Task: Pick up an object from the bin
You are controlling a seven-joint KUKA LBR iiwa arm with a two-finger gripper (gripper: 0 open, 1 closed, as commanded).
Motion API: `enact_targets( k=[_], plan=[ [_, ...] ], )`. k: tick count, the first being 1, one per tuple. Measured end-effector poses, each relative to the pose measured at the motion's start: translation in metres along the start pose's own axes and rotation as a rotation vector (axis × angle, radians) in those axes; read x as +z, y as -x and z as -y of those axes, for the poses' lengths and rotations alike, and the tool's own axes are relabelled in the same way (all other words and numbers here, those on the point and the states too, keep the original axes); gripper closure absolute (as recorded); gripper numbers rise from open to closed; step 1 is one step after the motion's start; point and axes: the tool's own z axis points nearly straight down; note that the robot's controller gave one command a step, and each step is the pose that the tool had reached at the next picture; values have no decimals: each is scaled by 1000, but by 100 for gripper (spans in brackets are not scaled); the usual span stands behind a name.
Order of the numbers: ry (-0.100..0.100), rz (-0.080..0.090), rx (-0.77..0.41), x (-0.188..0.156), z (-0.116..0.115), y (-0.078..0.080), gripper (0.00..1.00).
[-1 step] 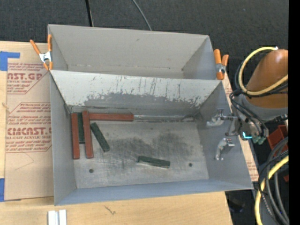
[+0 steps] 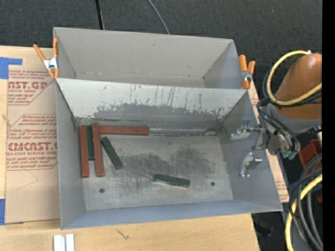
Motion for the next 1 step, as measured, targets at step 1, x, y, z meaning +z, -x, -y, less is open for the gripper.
enact_targets(
  k=[1],
  plan=[
    [-1, 5, -94, 63, -63, 30, 0]
  ],
)
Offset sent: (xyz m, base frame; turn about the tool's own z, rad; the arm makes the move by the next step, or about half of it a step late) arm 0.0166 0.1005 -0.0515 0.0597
